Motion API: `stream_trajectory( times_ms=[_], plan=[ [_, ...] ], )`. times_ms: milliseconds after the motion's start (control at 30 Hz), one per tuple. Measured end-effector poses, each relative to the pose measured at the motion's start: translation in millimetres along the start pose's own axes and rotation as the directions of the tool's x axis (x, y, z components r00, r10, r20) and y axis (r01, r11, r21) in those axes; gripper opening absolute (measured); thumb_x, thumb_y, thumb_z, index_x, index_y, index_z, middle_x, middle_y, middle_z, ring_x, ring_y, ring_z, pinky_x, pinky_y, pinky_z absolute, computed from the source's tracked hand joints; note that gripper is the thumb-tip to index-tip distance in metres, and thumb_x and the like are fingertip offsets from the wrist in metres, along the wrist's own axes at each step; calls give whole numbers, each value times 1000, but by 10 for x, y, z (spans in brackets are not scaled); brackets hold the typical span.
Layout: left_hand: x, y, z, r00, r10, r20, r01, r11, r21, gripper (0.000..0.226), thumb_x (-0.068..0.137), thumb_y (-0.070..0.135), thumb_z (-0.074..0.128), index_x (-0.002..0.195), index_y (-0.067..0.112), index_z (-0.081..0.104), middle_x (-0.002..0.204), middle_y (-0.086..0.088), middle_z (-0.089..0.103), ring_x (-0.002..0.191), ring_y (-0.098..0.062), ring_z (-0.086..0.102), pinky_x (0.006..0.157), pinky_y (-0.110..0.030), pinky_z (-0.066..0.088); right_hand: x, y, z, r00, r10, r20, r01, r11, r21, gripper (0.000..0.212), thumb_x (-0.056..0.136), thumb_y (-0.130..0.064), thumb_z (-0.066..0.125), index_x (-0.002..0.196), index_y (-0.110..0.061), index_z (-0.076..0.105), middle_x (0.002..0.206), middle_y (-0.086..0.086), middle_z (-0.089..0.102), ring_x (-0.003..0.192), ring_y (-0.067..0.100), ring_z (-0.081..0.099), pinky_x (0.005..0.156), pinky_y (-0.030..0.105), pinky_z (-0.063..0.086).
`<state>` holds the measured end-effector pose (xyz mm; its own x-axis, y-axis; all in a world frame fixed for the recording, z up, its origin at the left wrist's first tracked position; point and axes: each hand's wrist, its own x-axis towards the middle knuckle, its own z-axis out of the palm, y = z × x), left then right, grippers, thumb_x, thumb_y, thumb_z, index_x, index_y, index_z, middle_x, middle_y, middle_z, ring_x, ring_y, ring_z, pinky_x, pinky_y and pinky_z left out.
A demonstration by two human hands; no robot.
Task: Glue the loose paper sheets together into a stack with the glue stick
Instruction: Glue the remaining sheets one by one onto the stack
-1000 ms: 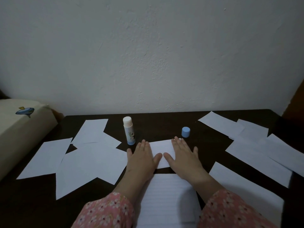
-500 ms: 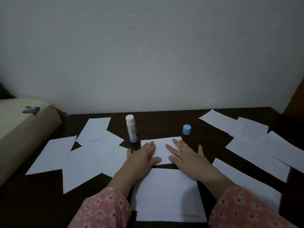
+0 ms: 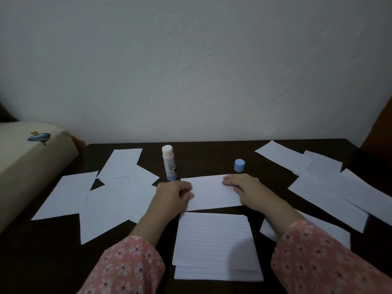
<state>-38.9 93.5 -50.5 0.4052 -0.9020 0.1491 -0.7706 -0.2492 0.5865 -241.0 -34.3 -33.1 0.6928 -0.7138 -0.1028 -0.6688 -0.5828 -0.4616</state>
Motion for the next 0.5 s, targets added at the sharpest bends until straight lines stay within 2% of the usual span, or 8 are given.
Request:
stream_trajectory(
  times_ms=[67, 167, 267, 367, 433, 500],
  plan=[
    [4, -12, 24, 1000, 16, 6, -17, 1000, 23, 29, 87, 31, 68, 115, 26, 68, 118, 10, 66, 118, -14, 54, 107, -36, 40, -13, 59, 30, 999, -38, 28, 38, 999, -14, 45, 102, -13, 38, 140, -36, 45, 150, -21, 33, 141, 4, 20, 118, 43, 6],
    [29, -80, -44, 992, -31, 123, 27, 999, 32, 43, 86, 34, 69, 127, 32, 60, 136, 17, 53, 133, -14, 40, 115, -41, 26, -80, 103, 56, 996, -69, 50, 72, 995, -70, 50, 102, -13, 35, 145, -38, 35, 153, -23, 24, 142, 1, 13, 119, 48, -2],
    [30, -108, -97, 970, -87, 227, 80, 996, 37, 52, 86, 35, 69, 134, 39, 51, 143, 18, 46, 137, -20, 33, 115, -44, 26, -118, 92, 43, 993, -65, 95, 74, 993, -93, 55, 101, -13, 37, 149, -38, 27, 156, -24, 15, 144, 0, 6, 117, 52, -8],
    [22, -84, -100, 977, -15, 211, 5, 999, 51, 49, 85, 32, 70, 132, 34, 54, 142, 17, 46, 137, -19, 34, 115, -43, 27, -127, 62, 4, 992, -35, 123, 39, 999, -30, 55, 99, -14, 43, 148, -36, 31, 157, -21, 16, 145, 3, 7, 117, 52, -9],
    [5, -23, -97, 987, 32, 155, -46, 995, 85, 46, 87, 35, 67, 131, 31, 56, 142, 16, 45, 135, -18, 35, 114, -42, 28, -118, 3, -22, 997, -5, 76, 2, 999, 40, 49, 98, -20, 49, 144, -33, 40, 156, -19, 21, 145, 7, 13, 118, 51, -4],
    [-29, 36, -94, 994, 60, 94, -78, 978, 194, 43, 89, 43, 61, 130, 32, 56, 140, 16, 46, 133, -15, 35, 111, -38, 25, -108, -73, -1, 1000, 12, 17, -12, 1000, -5, 46, 100, -29, 47, 145, -30, 39, 157, -15, 21, 145, 10, 14, 119, 50, 5]
  ],
)
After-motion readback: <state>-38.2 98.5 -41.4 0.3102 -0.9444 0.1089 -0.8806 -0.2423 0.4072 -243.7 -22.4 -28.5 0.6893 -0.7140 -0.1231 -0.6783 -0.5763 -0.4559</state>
